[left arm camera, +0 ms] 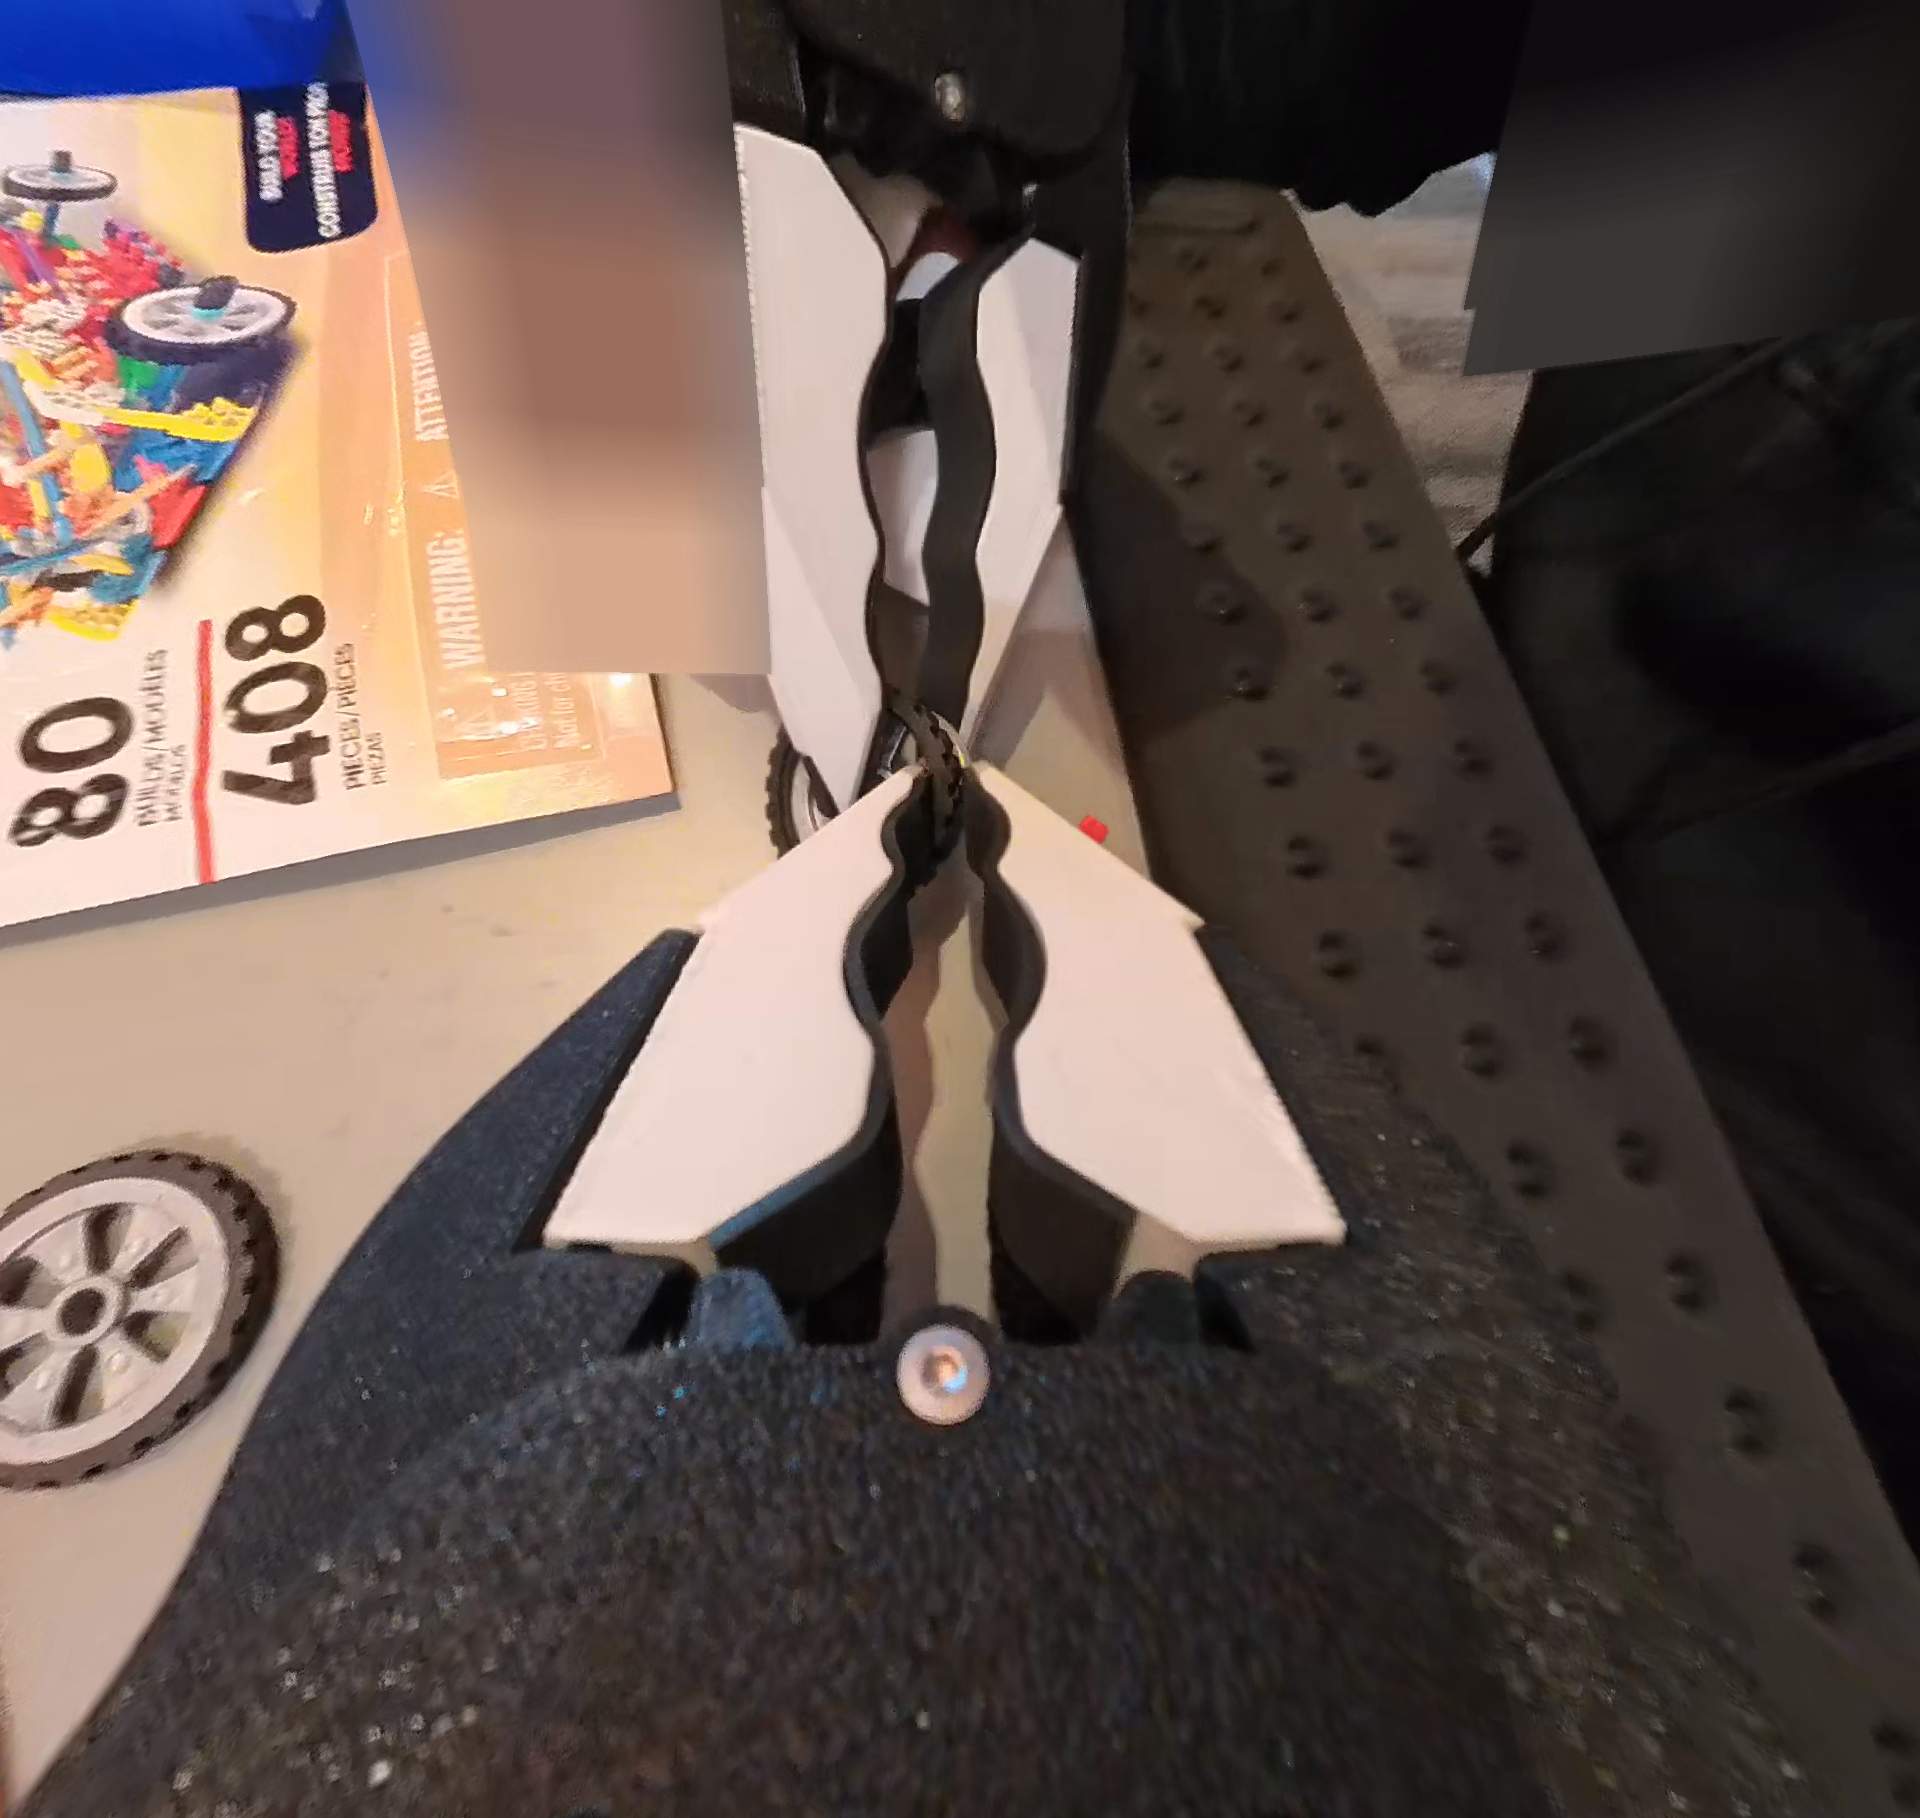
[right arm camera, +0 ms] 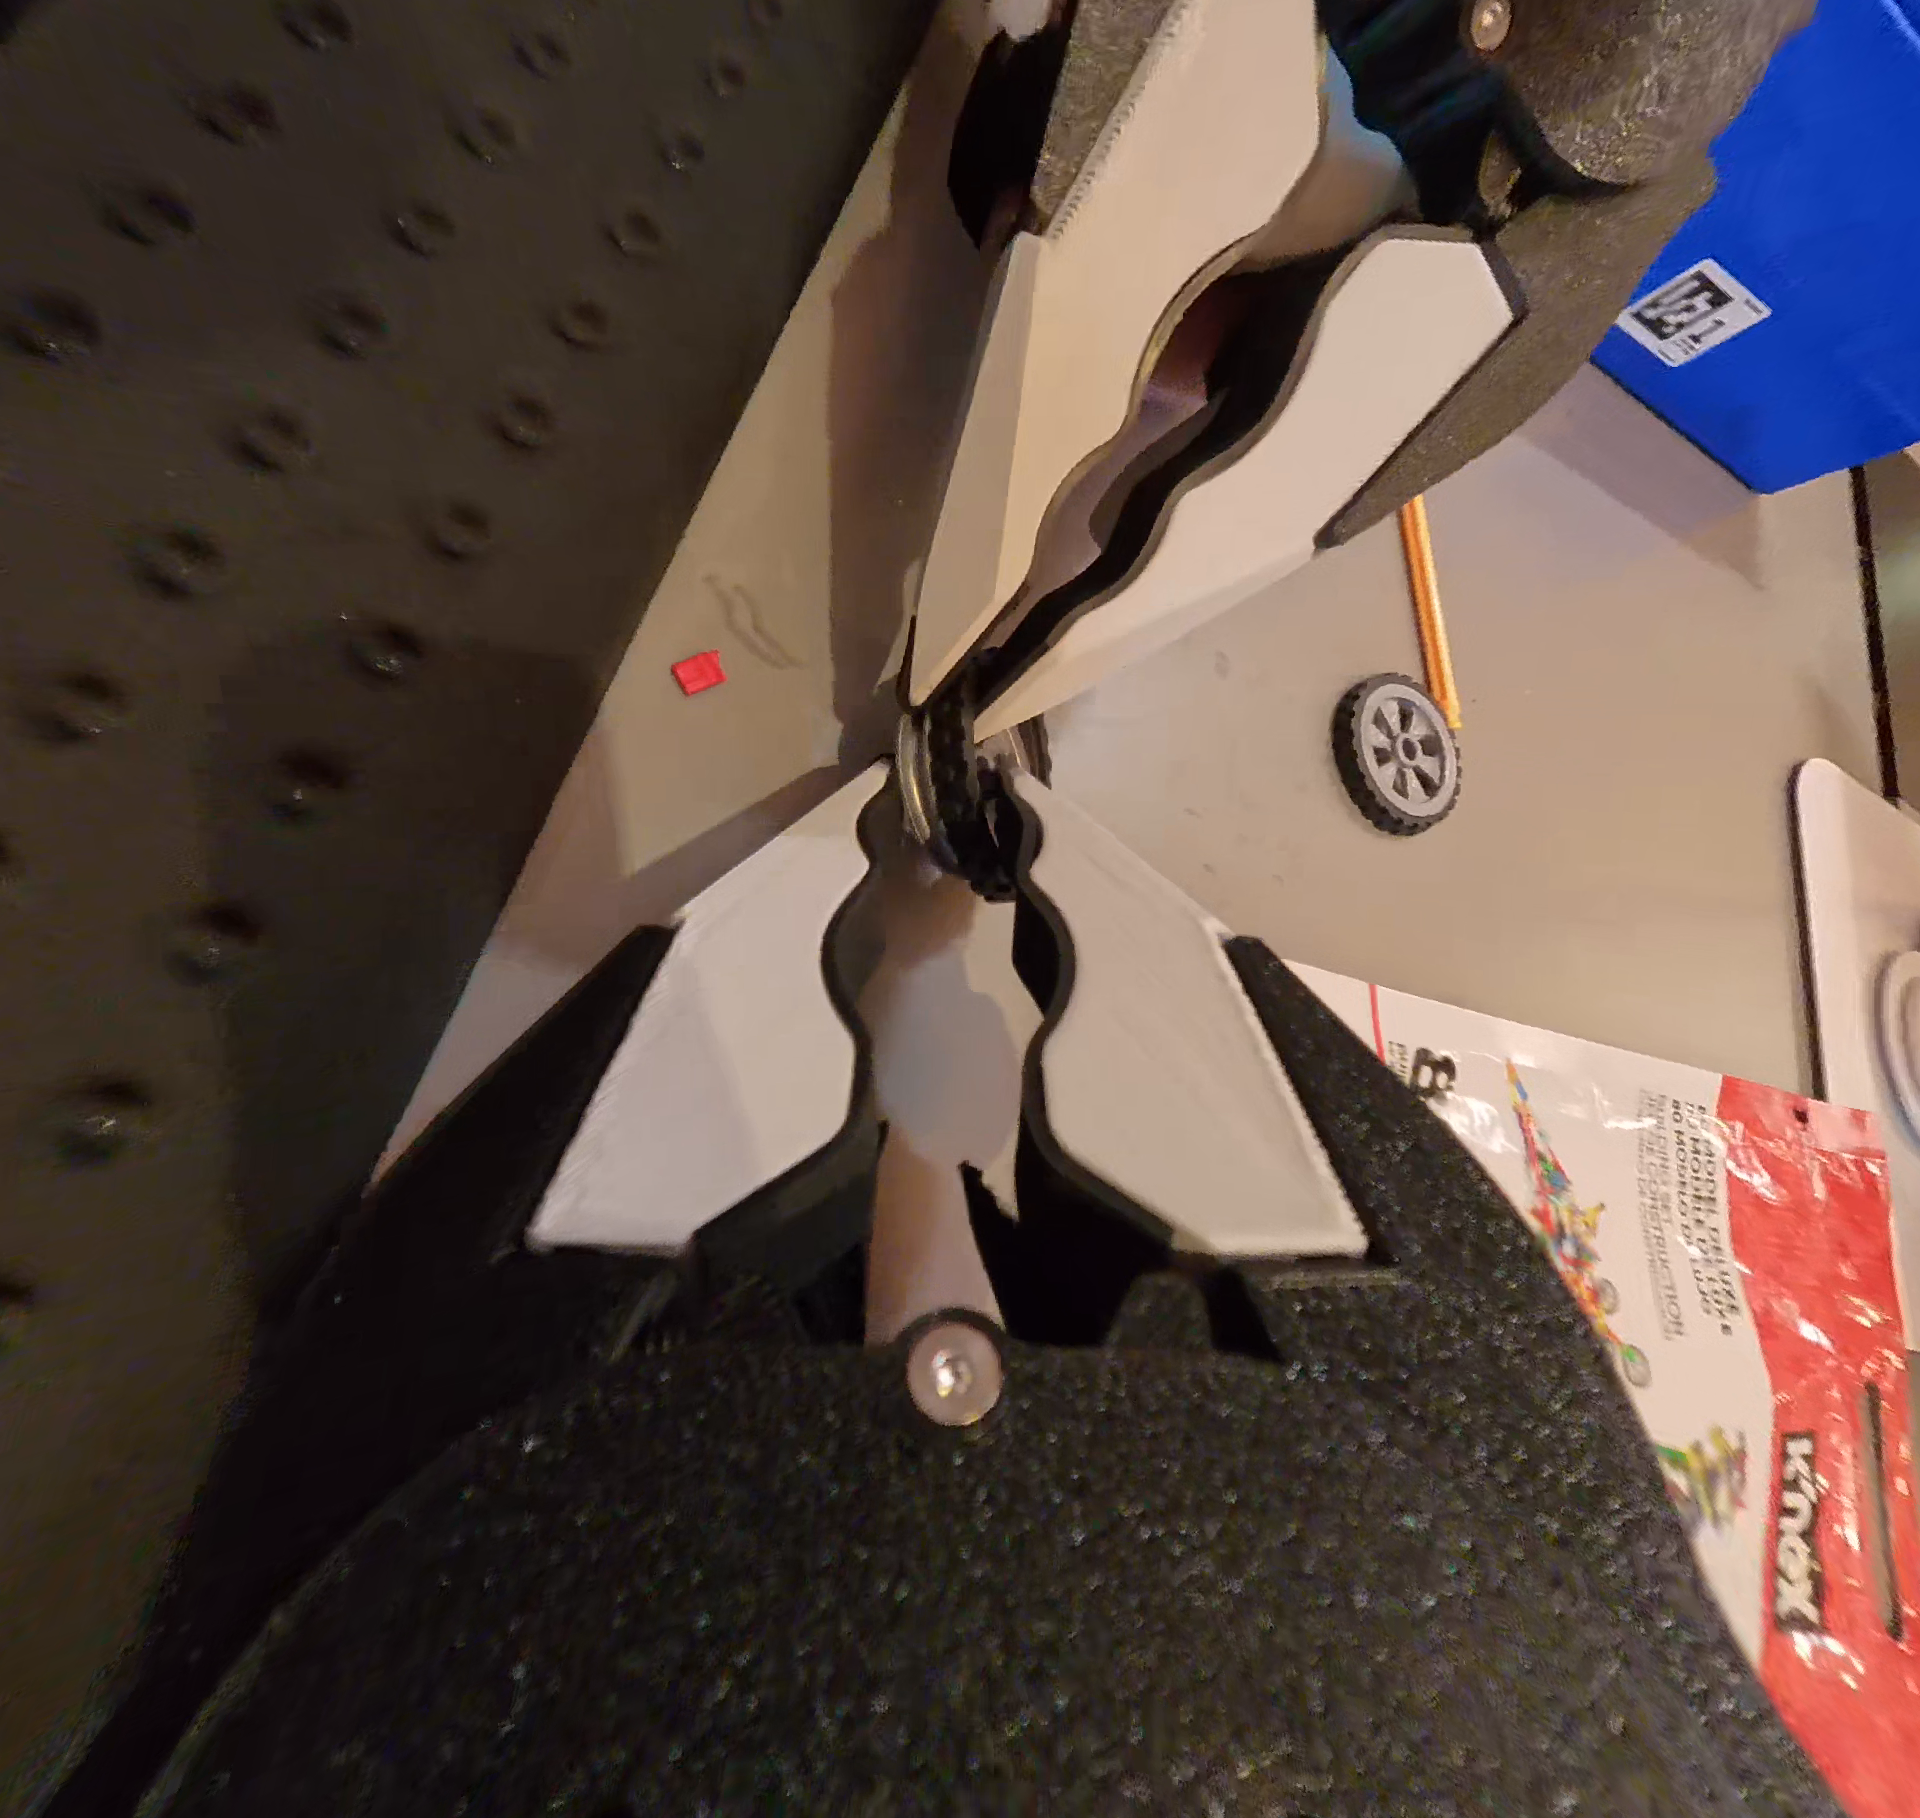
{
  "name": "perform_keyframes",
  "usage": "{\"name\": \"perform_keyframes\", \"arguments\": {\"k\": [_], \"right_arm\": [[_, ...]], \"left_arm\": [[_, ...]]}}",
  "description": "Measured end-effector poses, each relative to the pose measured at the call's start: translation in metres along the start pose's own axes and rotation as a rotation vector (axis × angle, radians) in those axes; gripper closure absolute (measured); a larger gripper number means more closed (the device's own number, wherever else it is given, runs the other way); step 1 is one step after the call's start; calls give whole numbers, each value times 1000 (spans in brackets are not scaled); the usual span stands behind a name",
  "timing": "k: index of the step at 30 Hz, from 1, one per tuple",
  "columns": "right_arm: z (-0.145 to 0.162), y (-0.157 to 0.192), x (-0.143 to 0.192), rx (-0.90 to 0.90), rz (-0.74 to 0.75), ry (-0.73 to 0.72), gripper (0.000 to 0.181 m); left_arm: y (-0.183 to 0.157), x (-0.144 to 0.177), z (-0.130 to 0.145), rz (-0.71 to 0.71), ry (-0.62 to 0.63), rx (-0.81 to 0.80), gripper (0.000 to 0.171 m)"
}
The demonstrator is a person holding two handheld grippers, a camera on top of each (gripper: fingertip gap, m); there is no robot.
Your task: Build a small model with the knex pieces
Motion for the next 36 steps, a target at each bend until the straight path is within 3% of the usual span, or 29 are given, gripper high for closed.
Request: {"name": "perform_keyframes", "arguments": {"k": [10, 12, 36], "right_arm": [[3, -2, -2, -113, -43, -4, 167], [4, -4, -2, -138, -39, -8, 168], [12, -18, -5, -325, 5, -9, 168]], "left_arm": [[3, 0, 1, -50, 16, -3, 166], [2, 0, 0, -48, 12, -8, 157], [11, 0, -2, -433, 107, -314, 166]]}}
Point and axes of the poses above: each gripper's, where its closed fingertips meet, x back along the fingers, z out of its underside, y = z × x across the jaws, the point moved 4 cm from there along x, back along the fingers, and after that the axes turned 3 degrees about x, right-handed, at the moved point
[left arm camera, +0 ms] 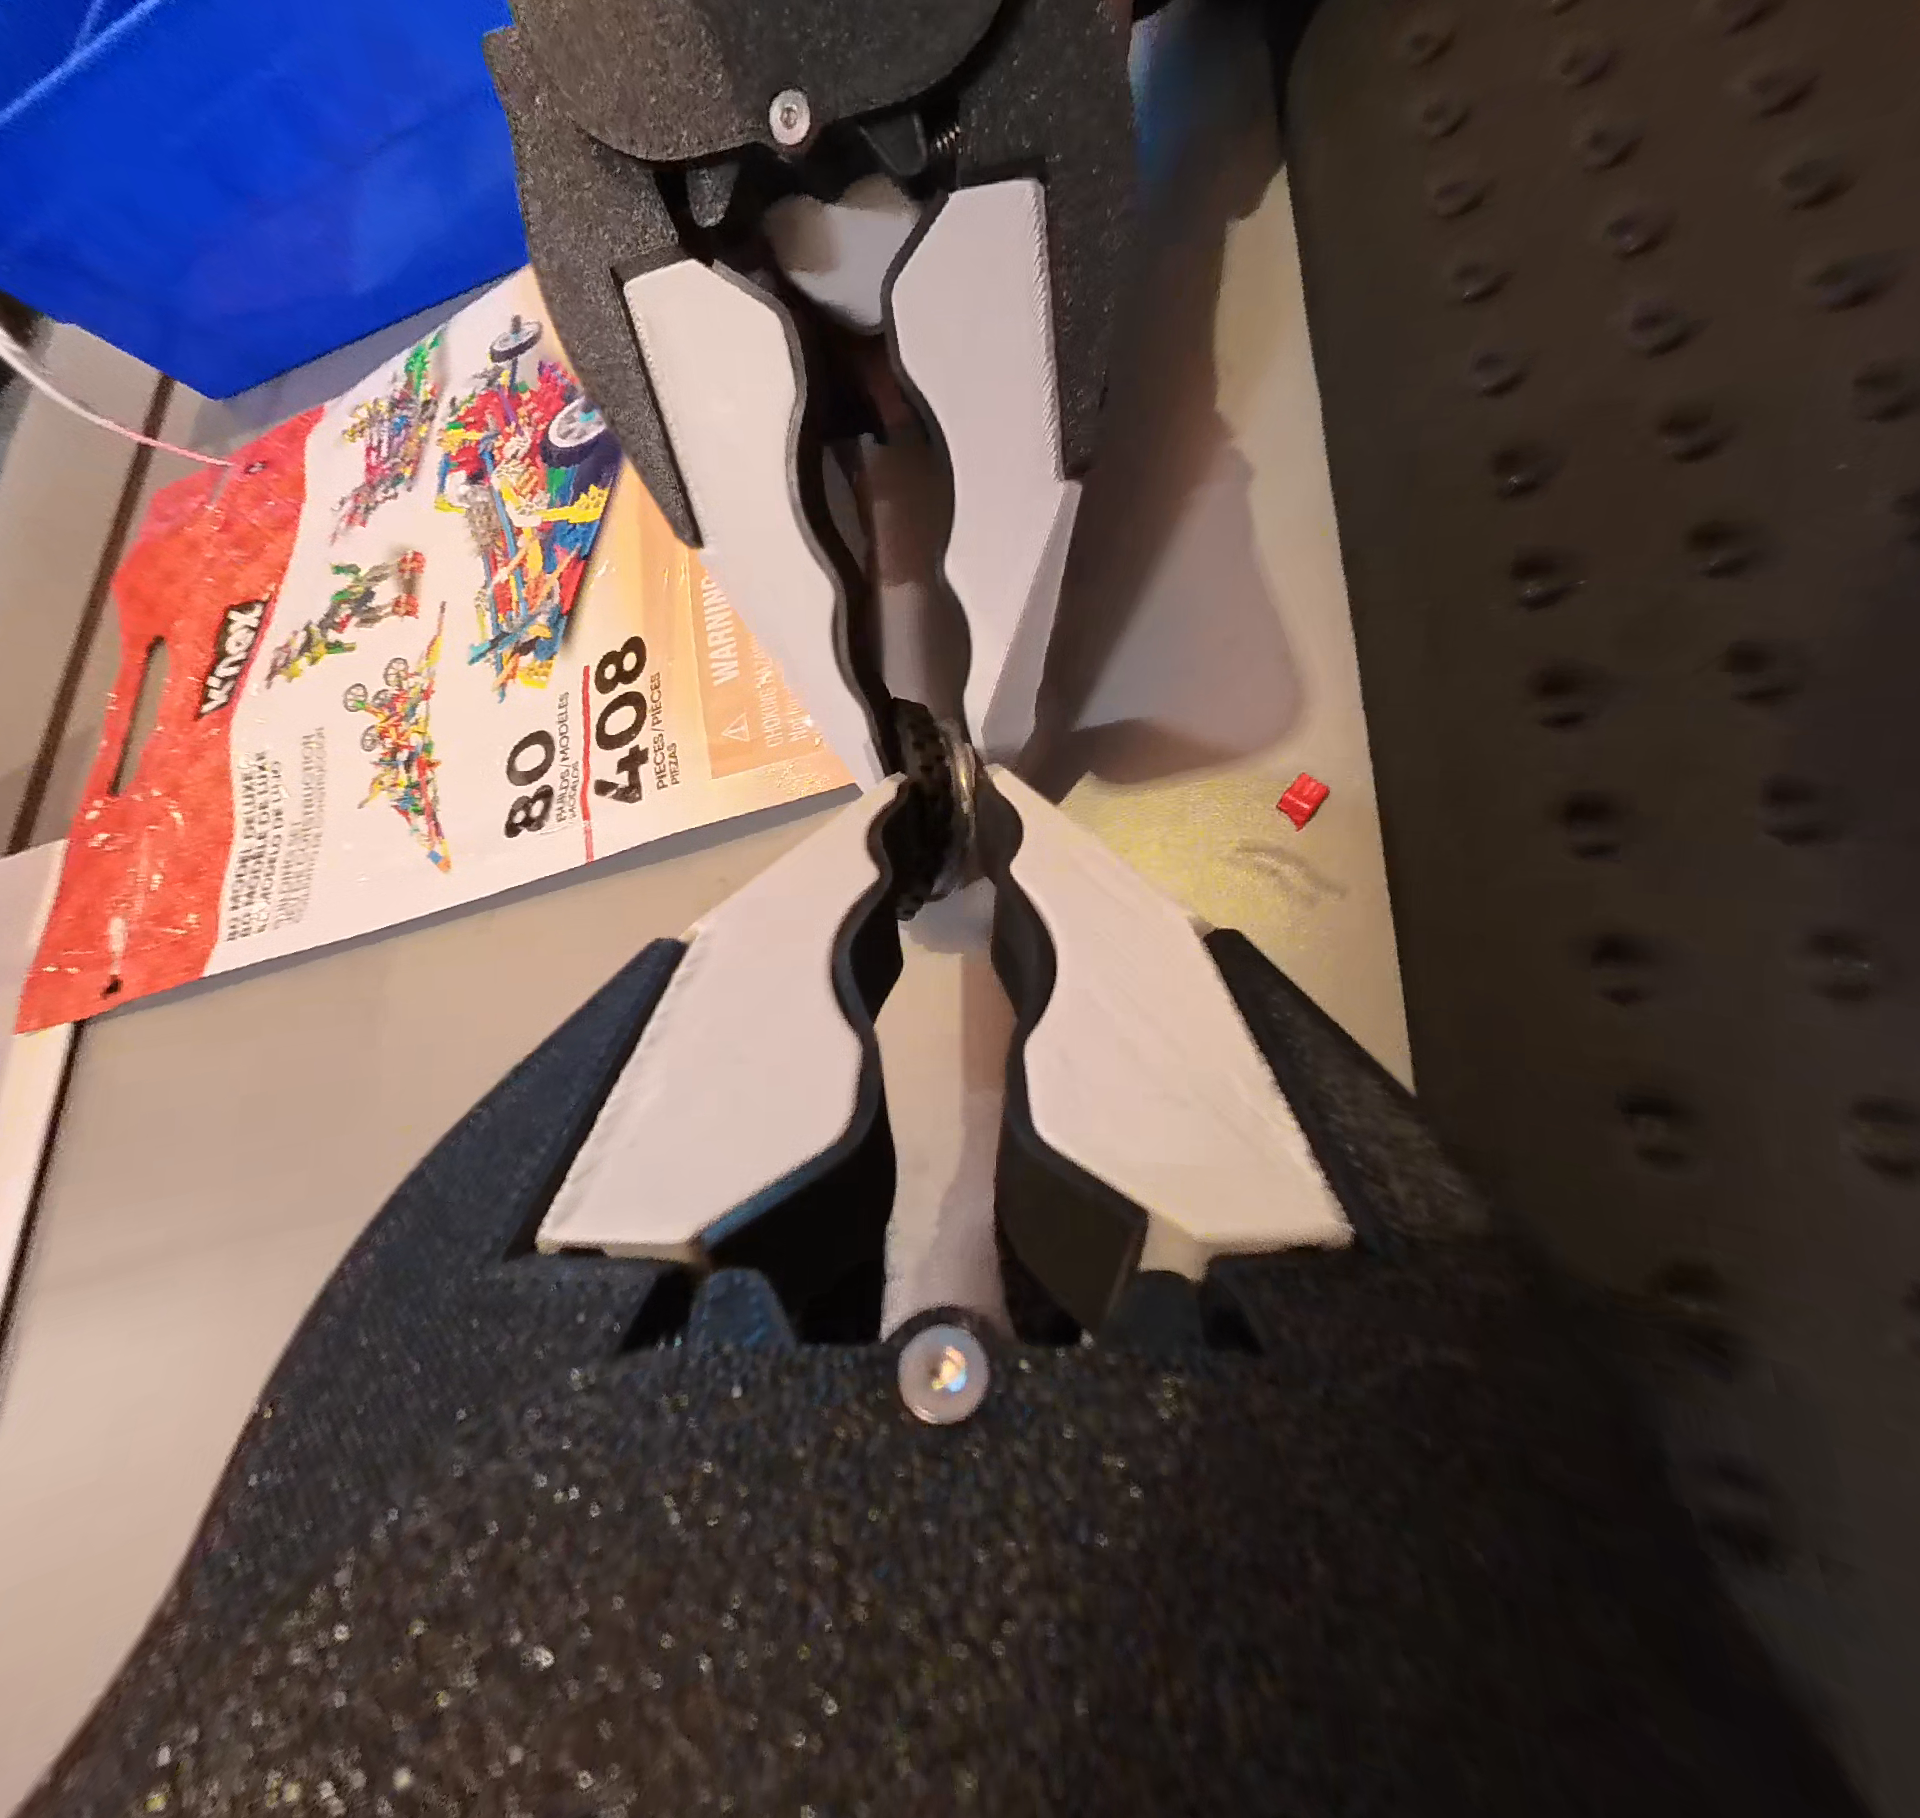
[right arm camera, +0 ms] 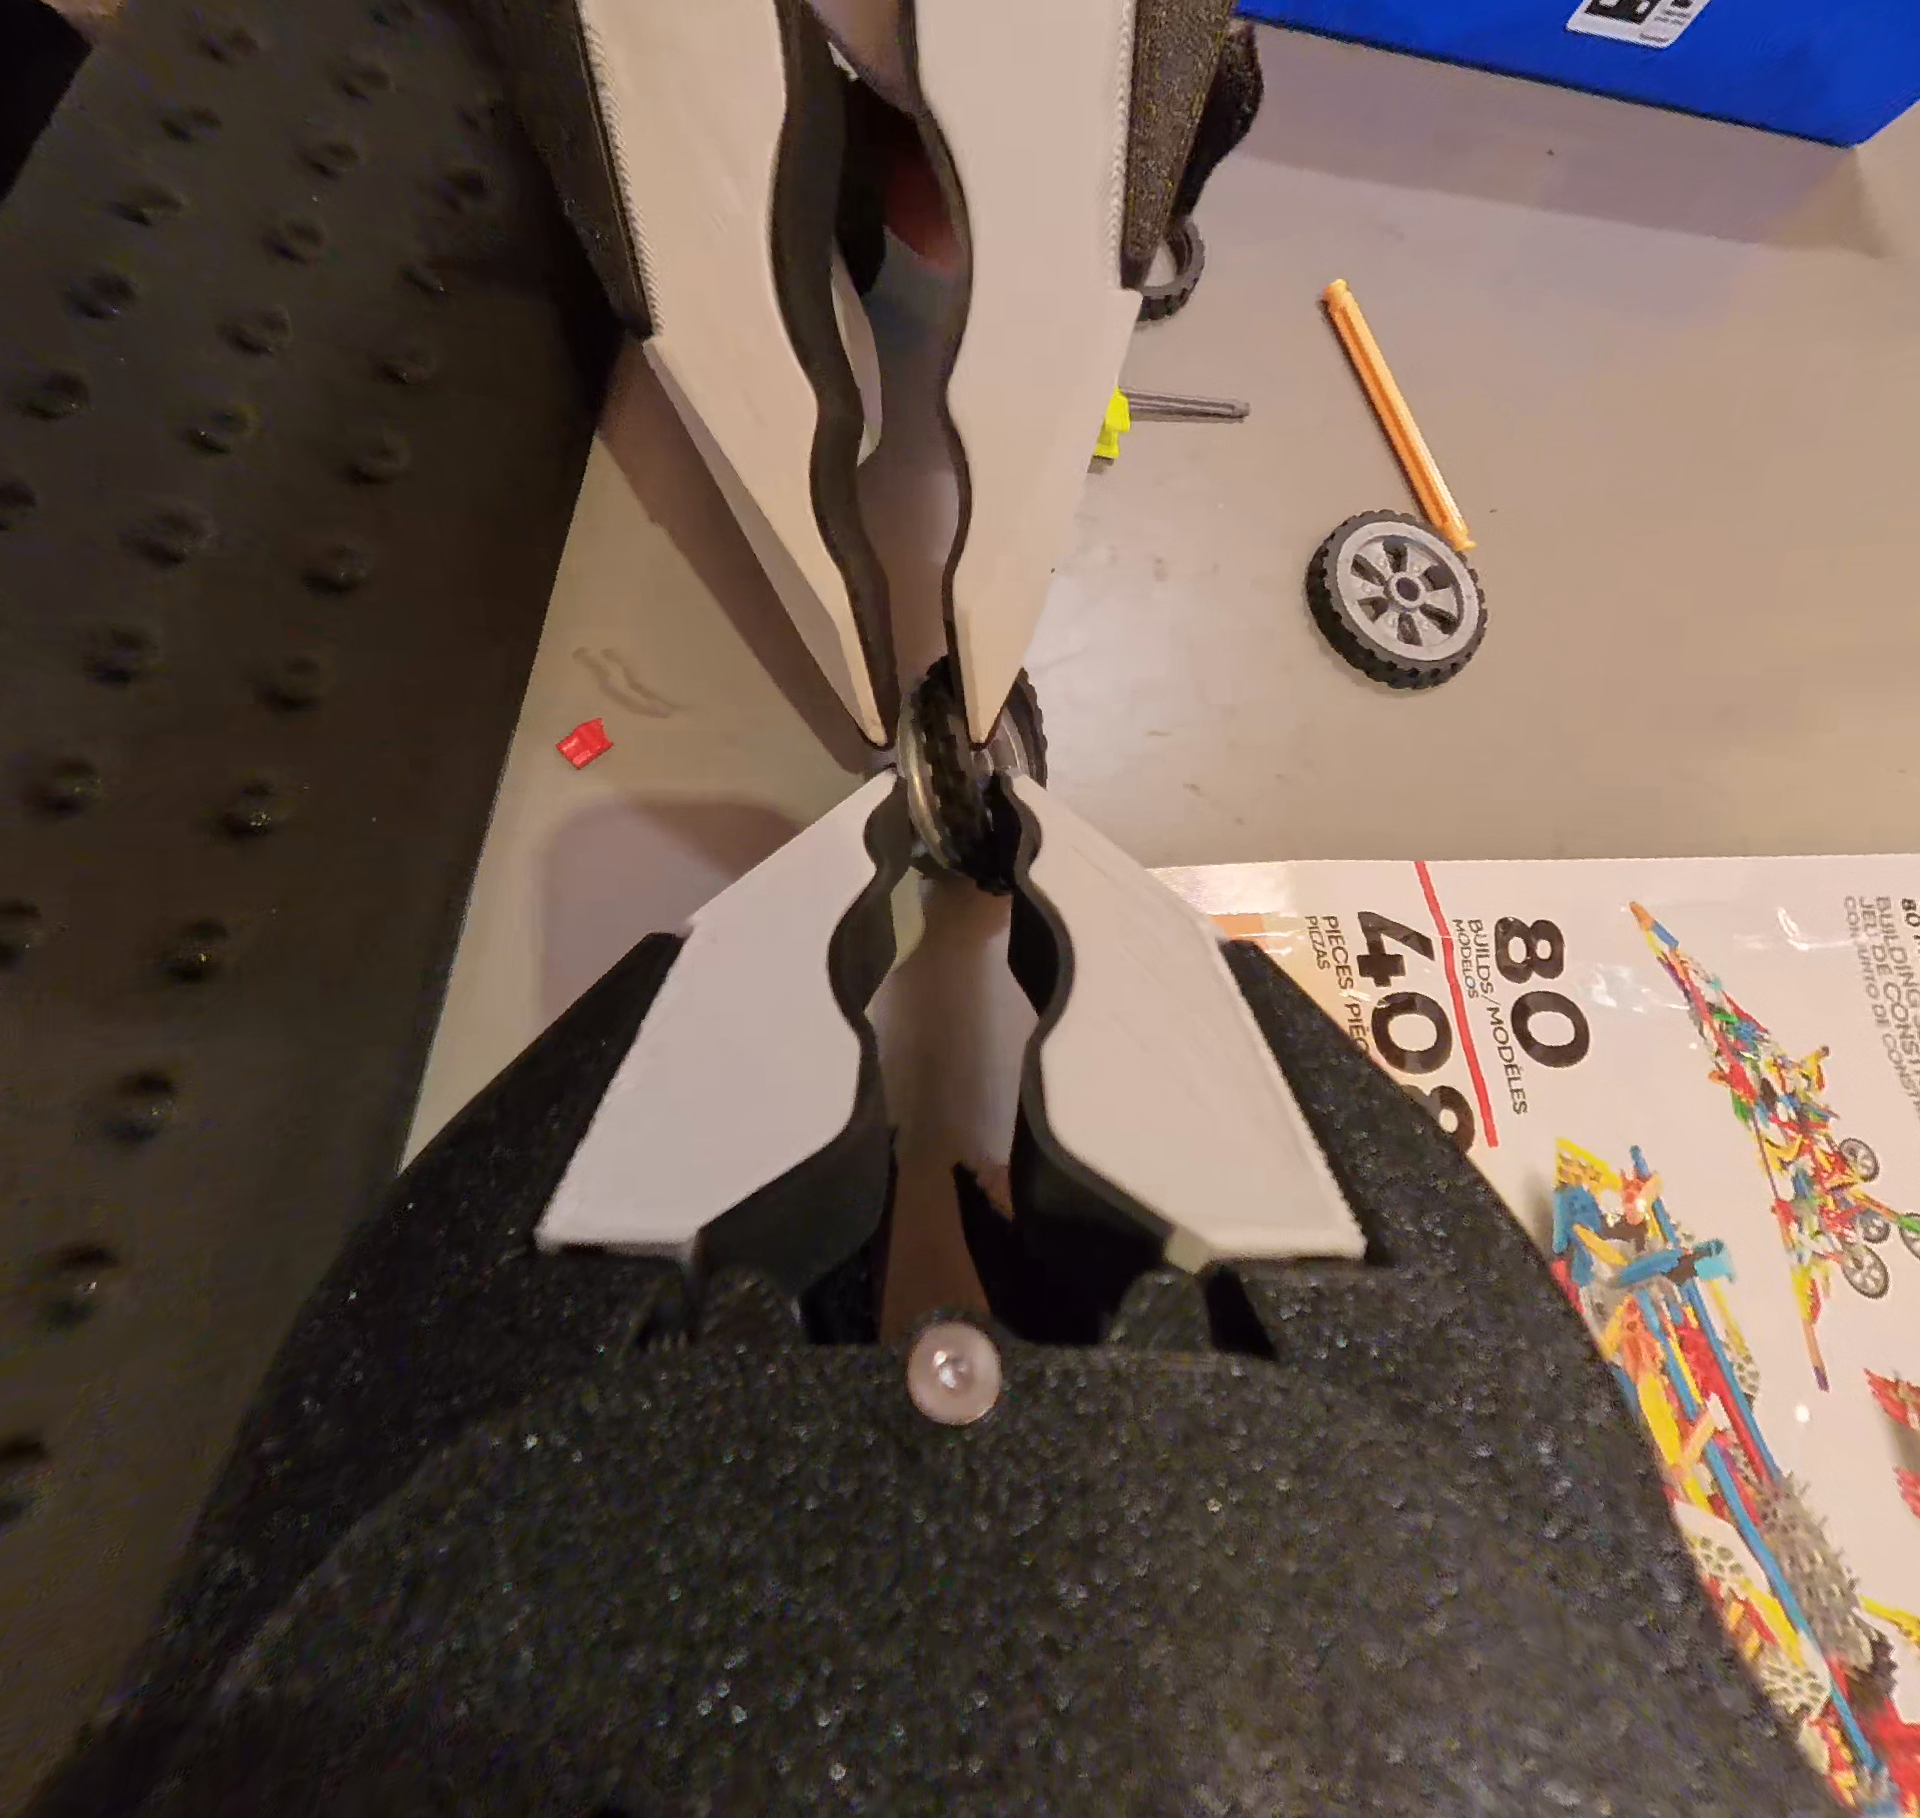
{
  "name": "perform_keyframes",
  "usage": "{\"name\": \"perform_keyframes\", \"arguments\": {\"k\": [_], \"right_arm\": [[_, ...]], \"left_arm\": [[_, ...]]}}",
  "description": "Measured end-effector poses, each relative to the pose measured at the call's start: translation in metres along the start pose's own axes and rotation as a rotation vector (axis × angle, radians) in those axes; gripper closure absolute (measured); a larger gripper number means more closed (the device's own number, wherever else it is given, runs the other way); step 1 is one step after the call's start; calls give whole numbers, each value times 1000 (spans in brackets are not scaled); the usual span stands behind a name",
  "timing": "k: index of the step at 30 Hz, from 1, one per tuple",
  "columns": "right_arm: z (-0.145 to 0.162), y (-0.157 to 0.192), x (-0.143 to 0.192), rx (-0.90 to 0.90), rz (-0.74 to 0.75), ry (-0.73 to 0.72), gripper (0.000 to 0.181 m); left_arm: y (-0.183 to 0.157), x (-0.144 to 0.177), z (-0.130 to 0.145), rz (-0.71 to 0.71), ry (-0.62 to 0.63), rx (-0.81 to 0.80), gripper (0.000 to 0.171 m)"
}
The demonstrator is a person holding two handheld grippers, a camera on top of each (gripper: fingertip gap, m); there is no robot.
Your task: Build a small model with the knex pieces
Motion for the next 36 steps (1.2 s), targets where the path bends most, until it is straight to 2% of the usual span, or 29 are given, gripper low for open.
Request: {"name": "perform_keyframes", "arguments": {"k": [3, 7, 10, 18, 23, 27, 32, 33, 34, 36], "right_arm": [[0, 0, -1, 12, 15, 12, 168], [0, 3, -2, 78, 34, 31, 164], [-7, 4, 3, 96, 40, -2, 158], [-9, 7, 5, 169, 44, -4, 168], [-15, 3, 12, 98, 24, -74, 169], [-15, 4, 11, 62, -9, -89, 169], [-17, 4, 13, 31, -34, -121, 168], [-15, 5, 12, 40, -39, -110, 168], [-13, 7, 10, 47, -42, -92, 170], [-10, 9, 6, 52, -45, -75, 170]], "left_arm": [[-1, 0, 1, -30, 24, -48, 165], [-4, -1, 4, 58, 33, -7, 165], [-3, 1, 4, 68, 33, -22, 165], [-3, 2, 4, 85, 31, -31, 164], [3, 9, -3, 97, -40, 29, 163], [2, 9, -1, 119, -42, 41, 162], [3, 13, -4, 169, -84, 105, 157], [4, 12, -3, 164, -85, 120, 150], [6, 13, -1, 163, -84, 135, 152], [9, 17, -3, 182, -122, 176, 168]]}}
Point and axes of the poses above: each gripper's, where its closed fingertips meet, x back along the fingers, z out of its underside, y = z × x across the jaws, the point moved 4 cm from there along x, back along the fingers, and after that the axes turned 3 degrees about x, right-handed, at the moved point
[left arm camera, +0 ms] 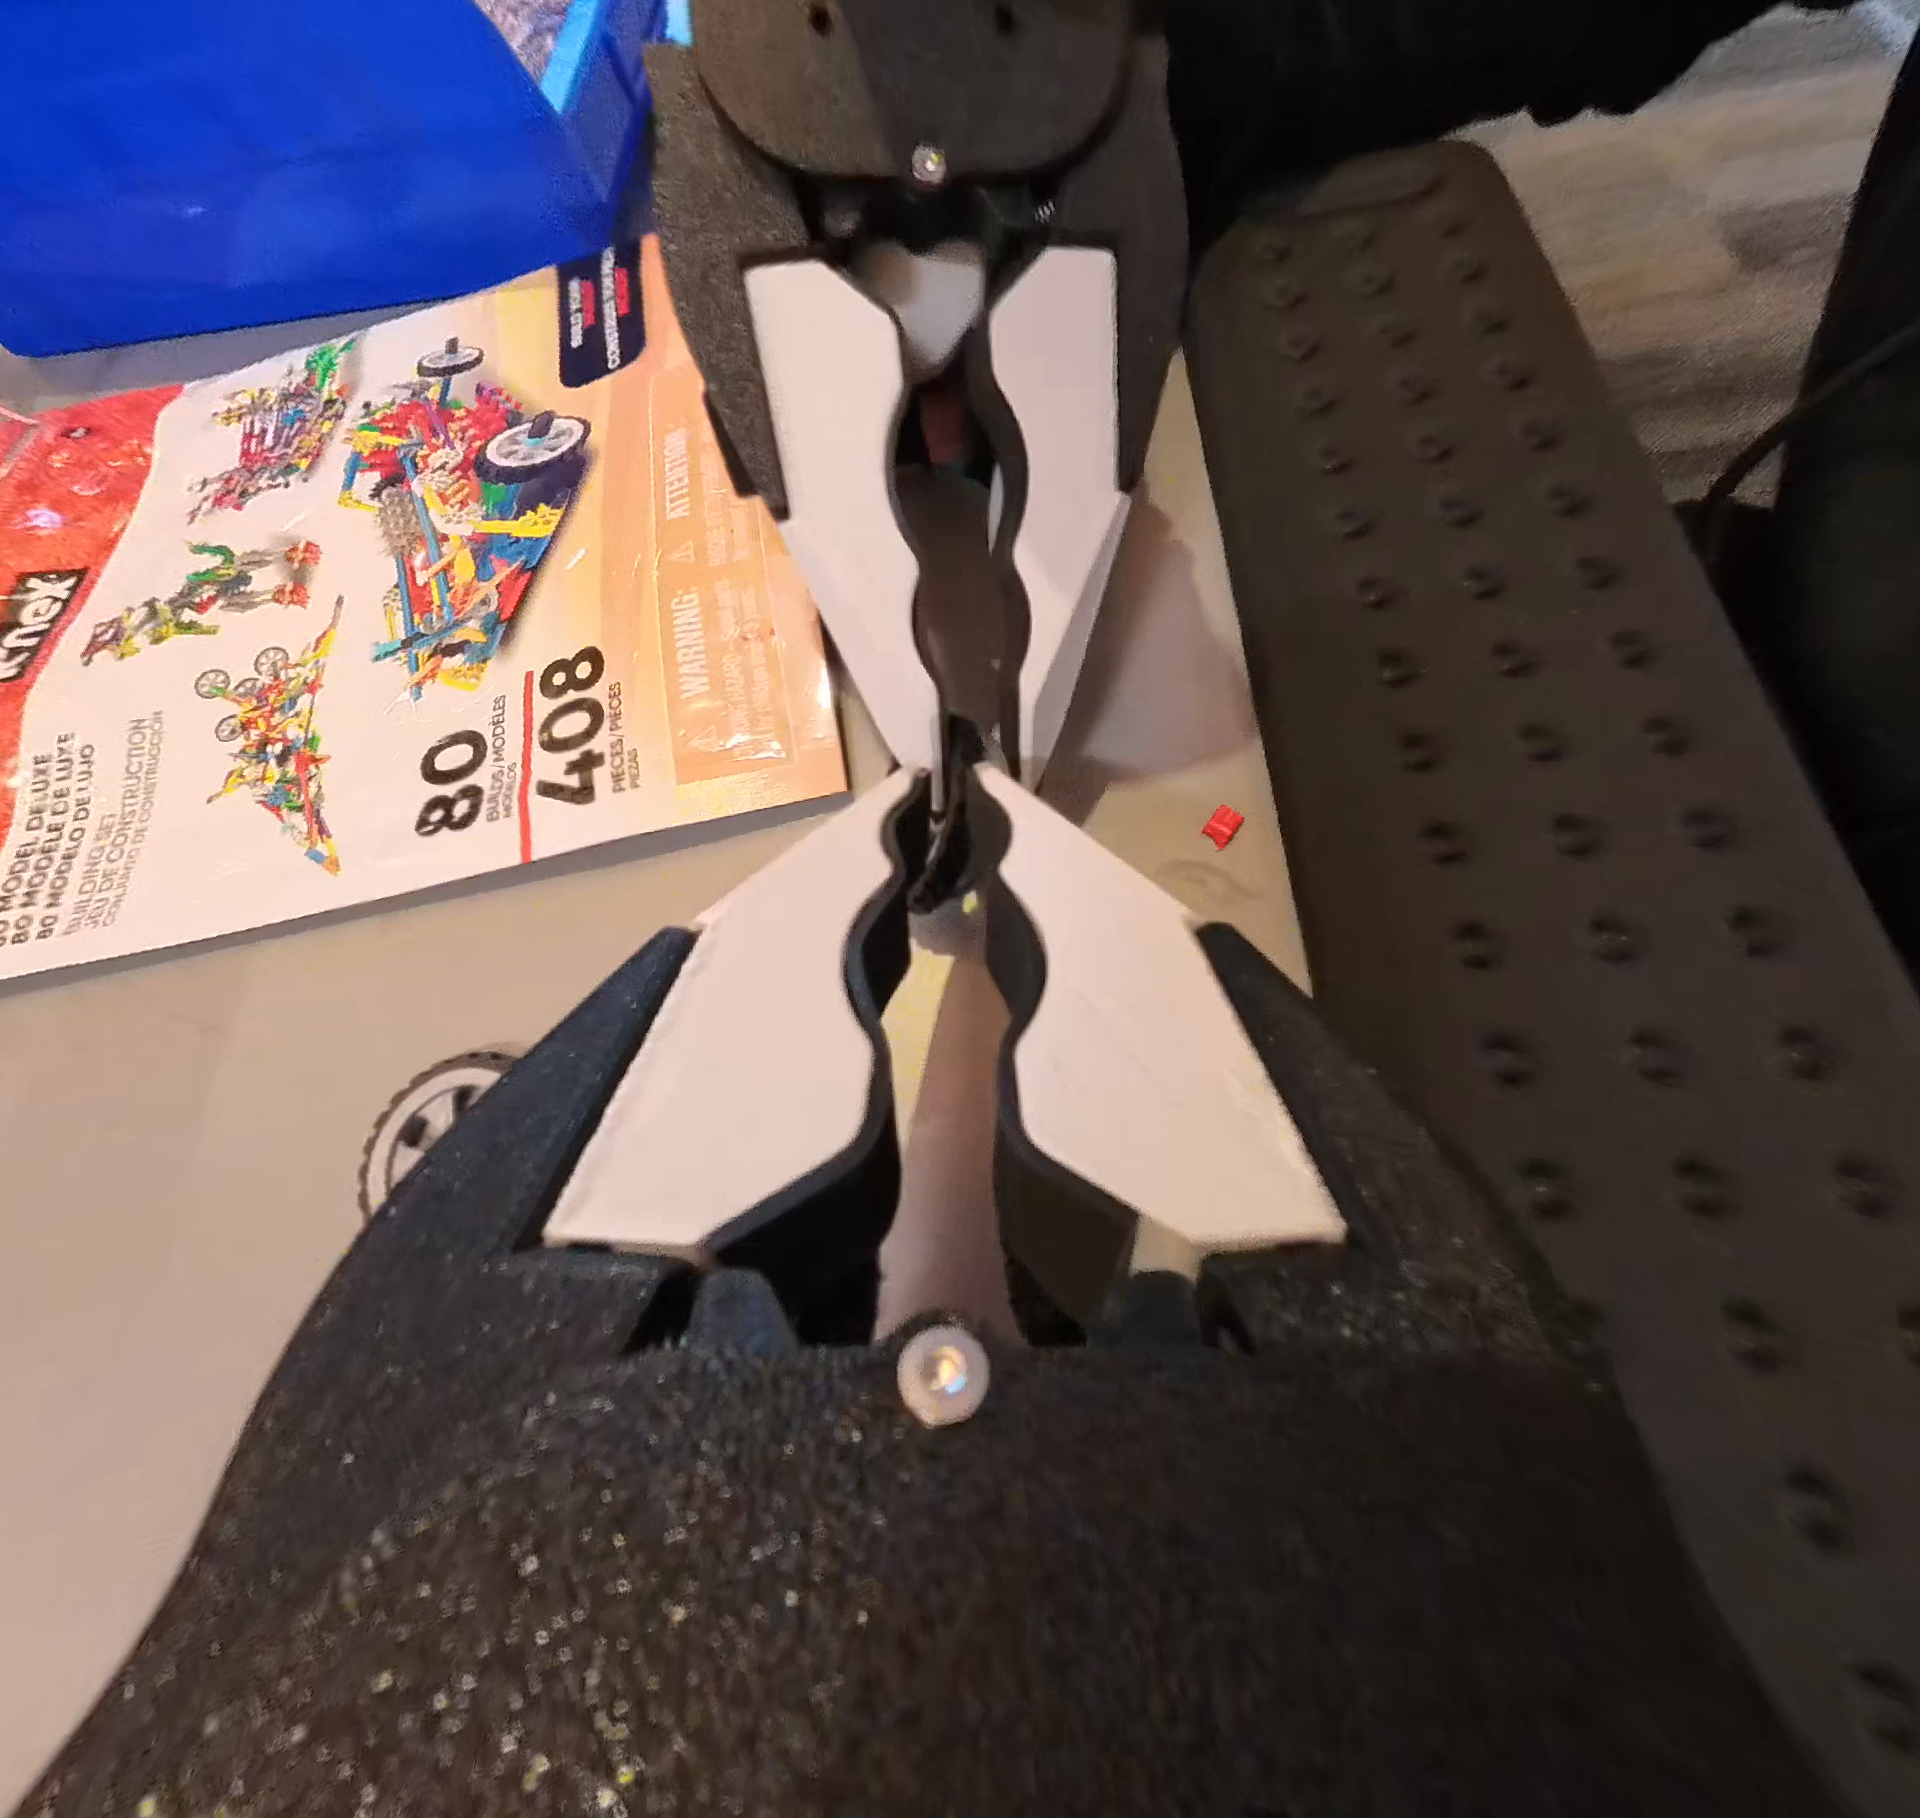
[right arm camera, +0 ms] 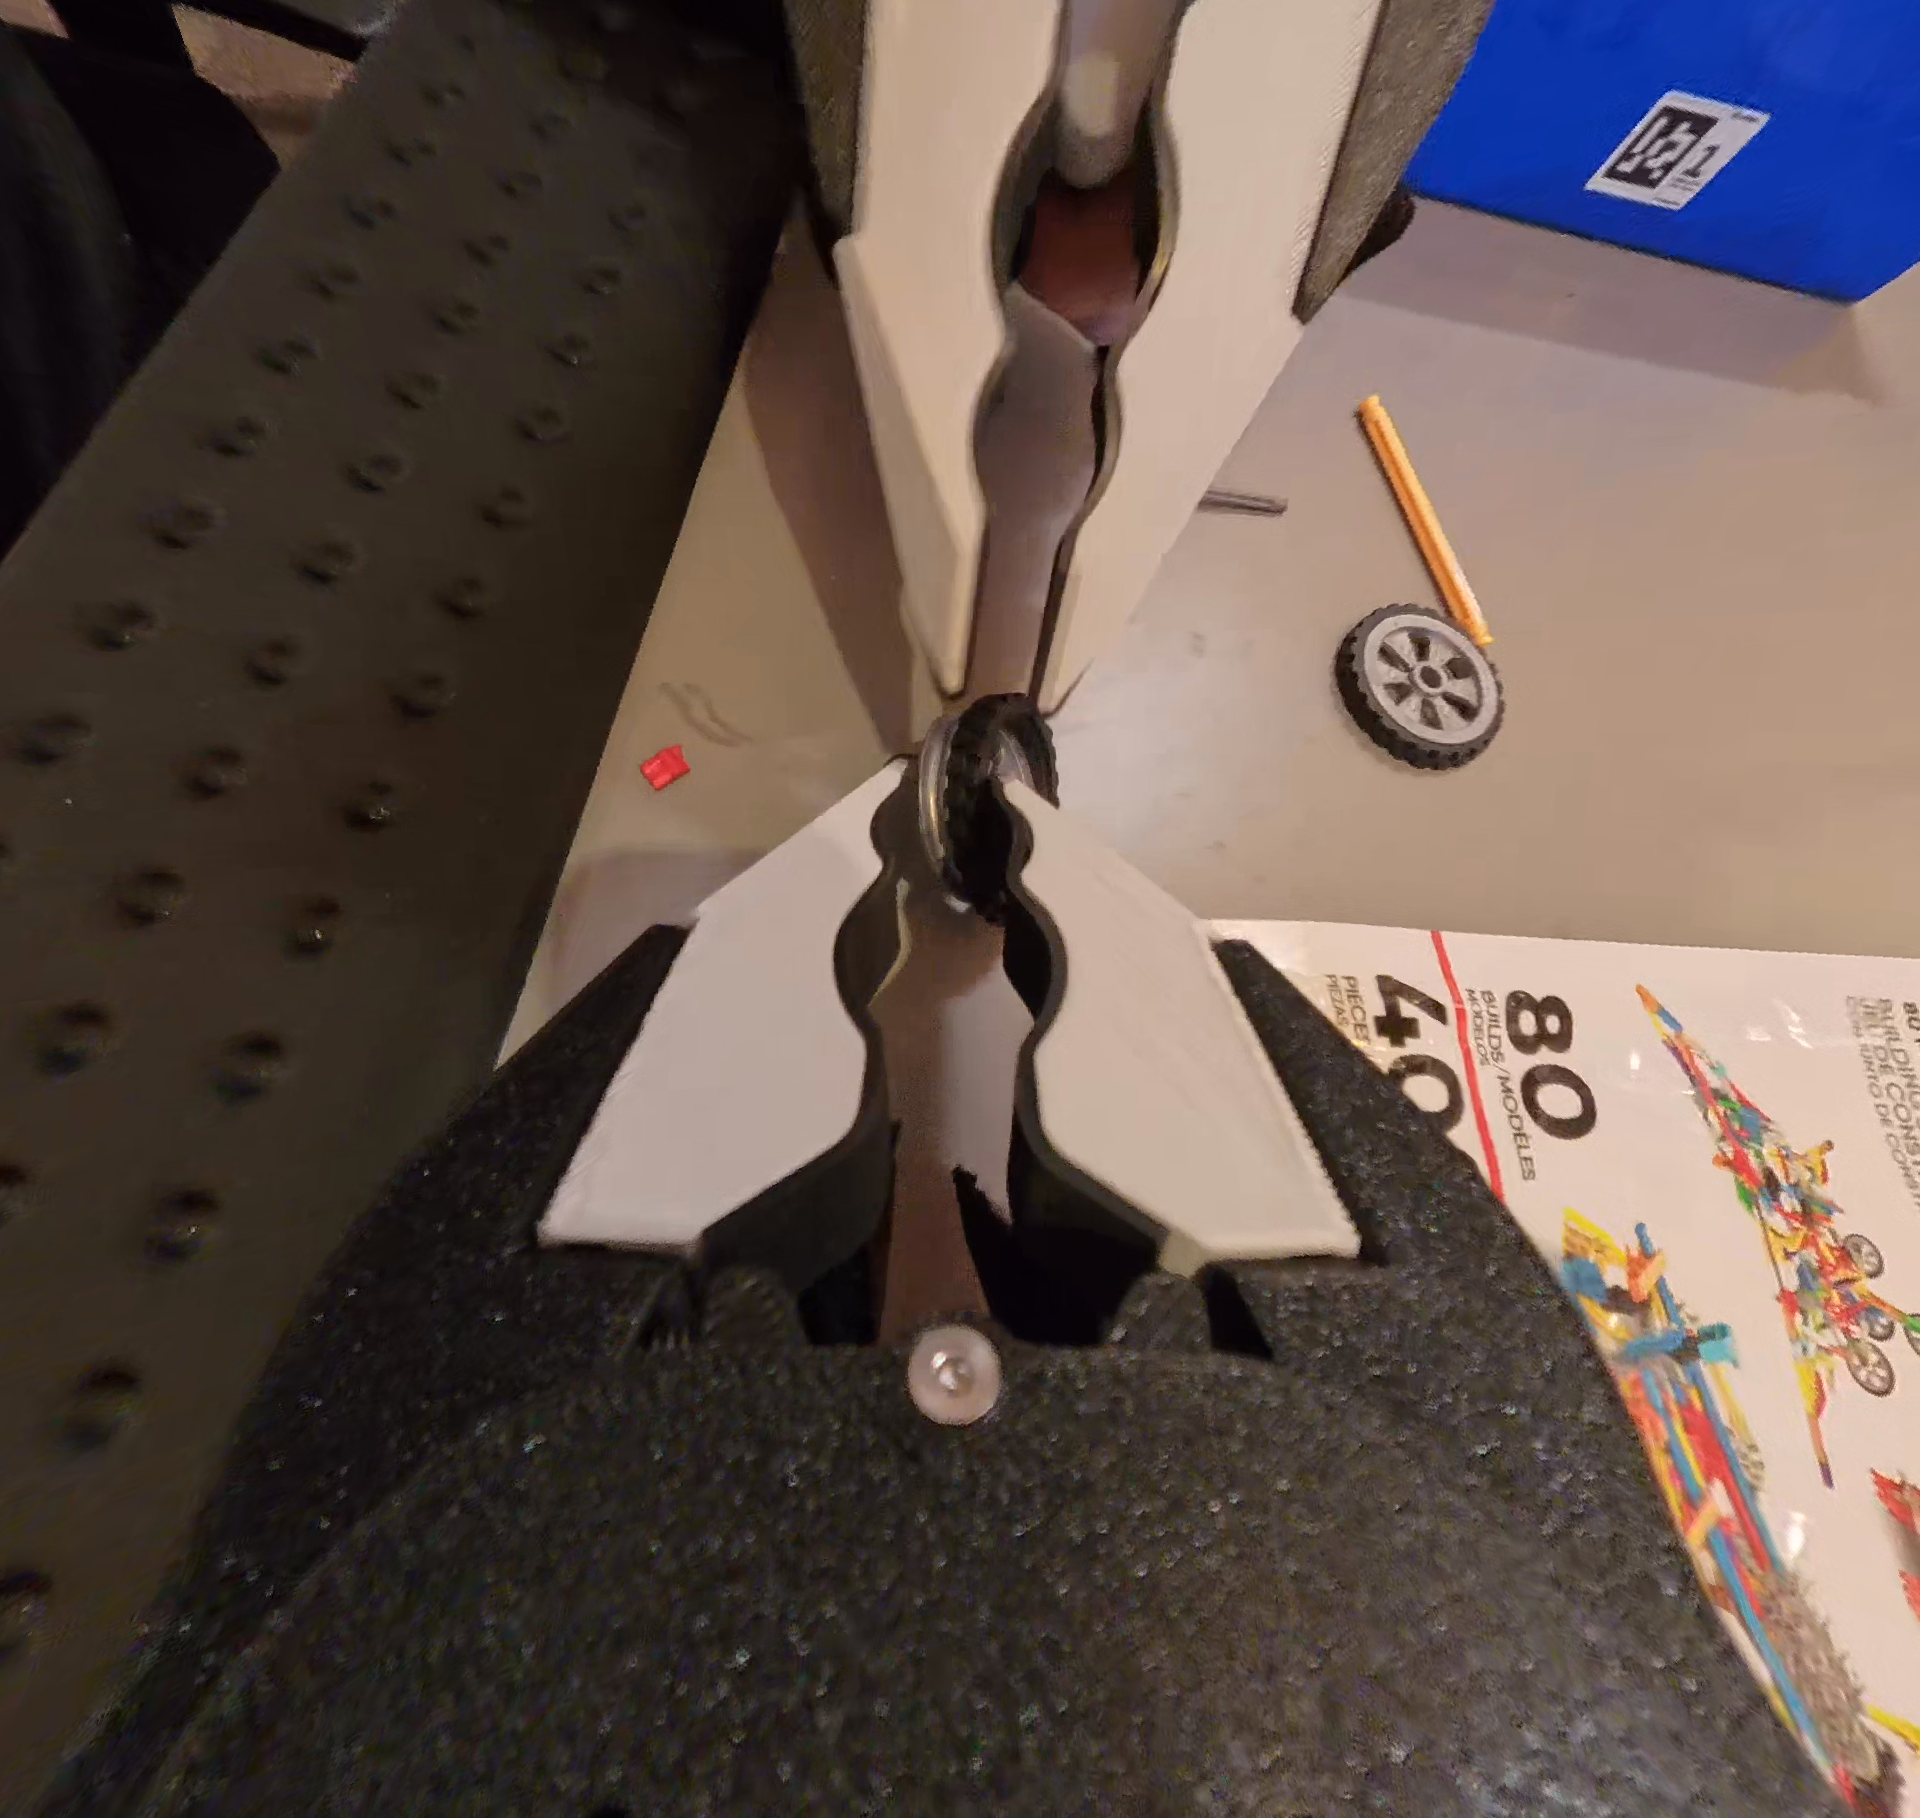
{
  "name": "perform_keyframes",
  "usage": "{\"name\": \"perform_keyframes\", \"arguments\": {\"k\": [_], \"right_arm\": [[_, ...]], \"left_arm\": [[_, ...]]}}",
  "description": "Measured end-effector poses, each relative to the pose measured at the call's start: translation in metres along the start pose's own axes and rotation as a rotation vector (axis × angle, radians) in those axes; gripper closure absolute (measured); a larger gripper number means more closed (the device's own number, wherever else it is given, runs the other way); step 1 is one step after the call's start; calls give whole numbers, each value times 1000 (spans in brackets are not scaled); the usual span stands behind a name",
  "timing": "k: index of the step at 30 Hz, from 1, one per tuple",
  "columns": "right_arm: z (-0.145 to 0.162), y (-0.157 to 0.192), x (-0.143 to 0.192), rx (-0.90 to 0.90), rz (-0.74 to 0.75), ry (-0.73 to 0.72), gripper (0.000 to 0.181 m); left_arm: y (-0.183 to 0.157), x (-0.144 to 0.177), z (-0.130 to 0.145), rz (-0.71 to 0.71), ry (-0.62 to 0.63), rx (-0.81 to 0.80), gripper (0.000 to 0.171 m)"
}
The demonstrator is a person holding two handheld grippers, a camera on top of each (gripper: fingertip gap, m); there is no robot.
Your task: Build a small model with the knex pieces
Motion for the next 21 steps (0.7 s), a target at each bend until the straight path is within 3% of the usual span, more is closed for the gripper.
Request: {"name": "perform_keyframes", "arguments": {"k": [3, 8, 12, 14, 21], "right_arm": [[-1, 0, -1, -2, -3, -4, 170], [-4, -3, 5, -10, 1, -37, 170], [-12, -4, 10, -25, -7, -101, 170], [-15, -4, 13, -40, -17, -141, 170], [-17, -15, 18, -99, 19, -196, 170]], "left_arm": [[-1, -5, 6, -4, 42, -10, 163], [3, -7, 10, -18, 65, -5, 133], [-2, -14, 13, -7, 91, -38, 141], [1, -14, 7, -23, 54, -28, 153], [10, -11, 3, -85, 32, -40, 159]]}}
Point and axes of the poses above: each gripper's, where its closed fingertips meet, x back along the fingers, z out of its underside, y = z × x across the jaws, the point moved 4 cm from there along x, back along the fingers, and after that the axes turned 3 degrees about x, right-handed, at the moved point
